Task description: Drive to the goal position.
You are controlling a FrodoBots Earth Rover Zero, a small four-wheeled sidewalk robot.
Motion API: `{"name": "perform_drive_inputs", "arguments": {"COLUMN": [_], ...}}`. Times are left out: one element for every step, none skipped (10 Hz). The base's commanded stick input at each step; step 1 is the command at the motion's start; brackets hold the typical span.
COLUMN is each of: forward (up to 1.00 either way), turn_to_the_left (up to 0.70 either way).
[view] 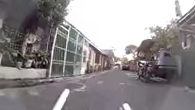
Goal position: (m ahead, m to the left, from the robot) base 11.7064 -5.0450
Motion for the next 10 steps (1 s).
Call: {"name": "perform_drive_inputs", "arguments": {"forward": [0.85, 0.85, 0.85, 0.85, 0.85, 0.85, 0.85, 0.85, 0.85, 0.85], "turn_to_the_left": [0.00, -0.01, -0.27, -0.34, -0.06, -0.01, 0.00, 0.00, 0.00, 0.00]}}
